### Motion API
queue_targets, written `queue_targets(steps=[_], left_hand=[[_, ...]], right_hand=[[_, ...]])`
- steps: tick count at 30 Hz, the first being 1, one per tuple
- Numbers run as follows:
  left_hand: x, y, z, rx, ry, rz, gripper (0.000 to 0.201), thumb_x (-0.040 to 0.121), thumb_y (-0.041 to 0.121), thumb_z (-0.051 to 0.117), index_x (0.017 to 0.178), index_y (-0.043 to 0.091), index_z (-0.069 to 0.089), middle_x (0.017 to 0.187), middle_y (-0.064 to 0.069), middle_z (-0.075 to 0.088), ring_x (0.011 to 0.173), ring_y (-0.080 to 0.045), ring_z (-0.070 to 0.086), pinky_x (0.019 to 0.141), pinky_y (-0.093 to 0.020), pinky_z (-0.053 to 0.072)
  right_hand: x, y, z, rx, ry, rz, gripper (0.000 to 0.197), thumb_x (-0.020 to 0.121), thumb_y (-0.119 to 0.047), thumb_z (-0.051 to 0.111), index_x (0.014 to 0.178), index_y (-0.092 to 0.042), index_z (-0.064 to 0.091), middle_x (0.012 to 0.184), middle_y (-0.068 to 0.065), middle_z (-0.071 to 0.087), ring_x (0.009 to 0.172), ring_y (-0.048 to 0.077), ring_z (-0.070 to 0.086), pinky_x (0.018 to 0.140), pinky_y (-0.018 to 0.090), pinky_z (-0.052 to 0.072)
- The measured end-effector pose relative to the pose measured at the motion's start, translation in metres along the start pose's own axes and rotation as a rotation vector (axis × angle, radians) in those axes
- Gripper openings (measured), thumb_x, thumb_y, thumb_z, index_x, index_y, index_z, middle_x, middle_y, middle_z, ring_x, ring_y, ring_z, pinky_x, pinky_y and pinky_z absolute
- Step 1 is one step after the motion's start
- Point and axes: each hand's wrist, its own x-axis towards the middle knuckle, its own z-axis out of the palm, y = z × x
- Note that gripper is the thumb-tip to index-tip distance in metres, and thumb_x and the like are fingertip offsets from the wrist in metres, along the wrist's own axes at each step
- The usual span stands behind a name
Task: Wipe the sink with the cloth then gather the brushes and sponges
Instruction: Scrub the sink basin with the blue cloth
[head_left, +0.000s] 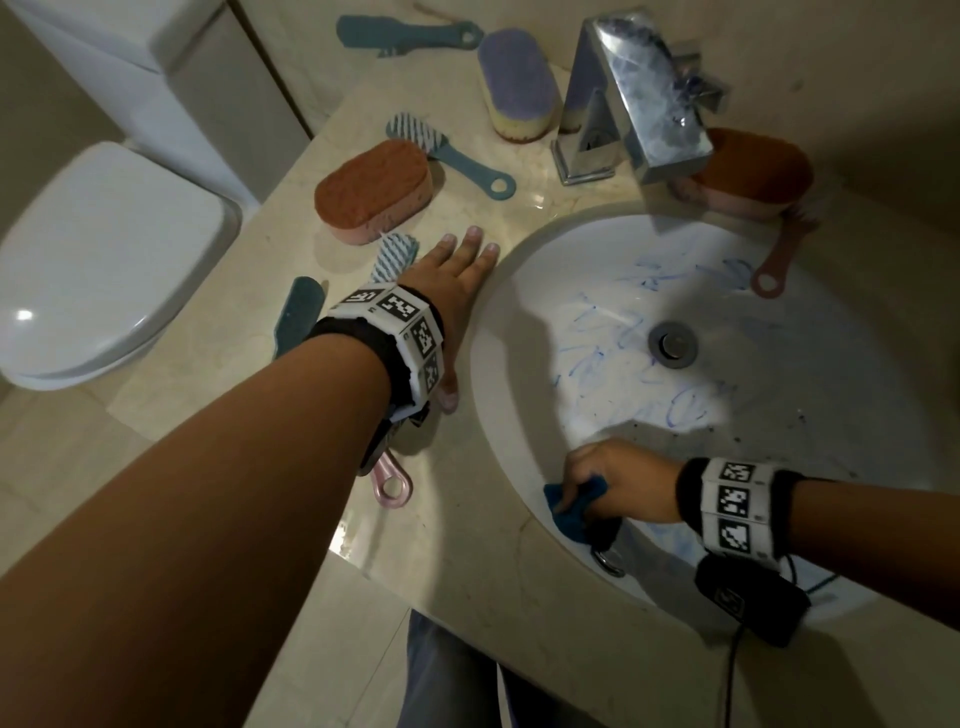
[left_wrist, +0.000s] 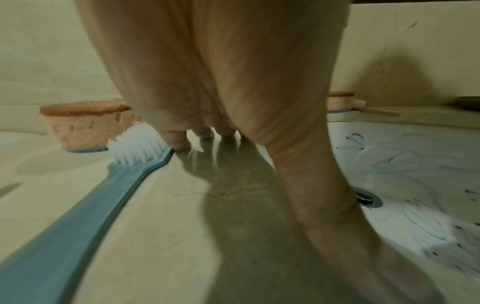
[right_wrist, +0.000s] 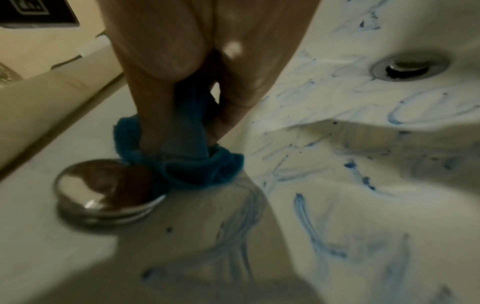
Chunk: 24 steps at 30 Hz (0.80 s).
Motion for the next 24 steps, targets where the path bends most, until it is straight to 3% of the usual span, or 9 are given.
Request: queue_targets(steps=[2,4,9,12,15,19,22,24], left_hand=[[0.000,0.000,0.000,0.004,0.001,0.003,0.165,0.034,0.049,0.092,0.145,0.014,-0.025,0.154,-0.009,-0.028,0.145,-0.030,-0.017,0.121,-0.040,-0.001],[-0.001,0.000,-0.001,0.019,0.003,0.007,0.165,0.034,0.049,0.092,0.145,0.013,-0.024,0.154,-0.009,-0.028,0.145,-0.031,-0.017,0.121,-0.040,-0.001],[-0.001,0.001,-0.001,0.010,-0.005,0.011,0.163,0.036,0.047,0.092,0.145,0.013,-0.025,0.154,-0.009,-0.028,0.145,-0.030,-0.018,0.121,-0.040,0.000],[0.002,-0.001,0.001,-0.009,-0.005,0.020,0.164,0.035,0.046,0.092,0.145,0.014,-0.025,0.154,-0.009,-0.028,0.145,-0.030,-0.018,0.121,-0.042,0.002],[0.002,-0.001,0.001,-0.011,-0.012,0.015,0.166,0.034,0.047,0.092,0.145,0.015,-0.026,0.153,-0.007,-0.030,0.144,-0.029,-0.019,0.121,-0.043,0.004],[0.004,0.000,0.000,-0.024,-0.012,0.008,0.167,0.033,0.044,0.093,0.144,0.017,-0.027,0.153,-0.007,-0.031,0.144,-0.029,-0.020,0.121,-0.045,0.005],[0.001,0.002,-0.004,-0.065,-0.037,0.002,0.165,0.035,0.037,0.094,0.145,0.017,-0.027,0.153,-0.005,-0.031,0.144,-0.029,-0.020,0.120,-0.046,0.006],[-0.002,0.003,-0.007,-0.070,-0.044,0.006,0.163,0.037,0.035,0.094,0.145,0.017,-0.026,0.153,-0.006,-0.031,0.144,-0.029,-0.020,0.120,-0.046,0.005]], right_hand=[[0.020,-0.001,-0.007,-0.027,0.115,0.034,0.020,0.080,-0.008,0.067,0.100,-0.007,0.072,0.100,0.010,0.064,0.094,0.022,0.059,0.081,0.020,0.040],[0.048,0.001,-0.020,-0.054,0.231,0.107,0.024,0.081,-0.010,0.067,0.105,-0.010,0.071,0.110,0.010,0.065,0.103,0.022,0.059,0.082,0.017,0.037],[0.095,0.008,-0.050,-0.035,0.608,0.233,0.027,0.078,-0.014,0.070,0.104,-0.013,0.072,0.107,0.011,0.068,0.101,0.027,0.061,0.078,0.019,0.039],[0.092,0.011,-0.038,0.019,0.588,0.197,0.025,0.073,-0.012,0.074,0.098,-0.012,0.073,0.099,0.013,0.067,0.090,0.024,0.060,0.072,0.018,0.035],[0.083,0.013,-0.024,-0.013,0.430,0.125,0.037,0.075,-0.016,0.075,0.112,-0.017,0.069,0.105,0.010,0.062,0.098,0.023,0.056,0.082,0.021,0.038],[0.098,0.012,-0.042,0.017,0.643,0.165,0.018,0.078,-0.001,0.065,0.096,-0.003,0.071,0.100,0.018,0.062,0.097,0.033,0.059,0.083,0.032,0.045],[0.111,0.015,-0.059,0.086,0.800,0.255,0.029,0.079,0.003,0.060,0.106,-0.003,0.069,0.107,0.019,0.062,0.103,0.033,0.057,0.079,0.019,0.034],[0.113,0.012,-0.057,0.135,0.803,0.284,0.029,0.080,0.001,0.060,0.107,-0.003,0.069,0.106,0.019,0.062,0.101,0.031,0.057,0.075,0.015,0.029]])
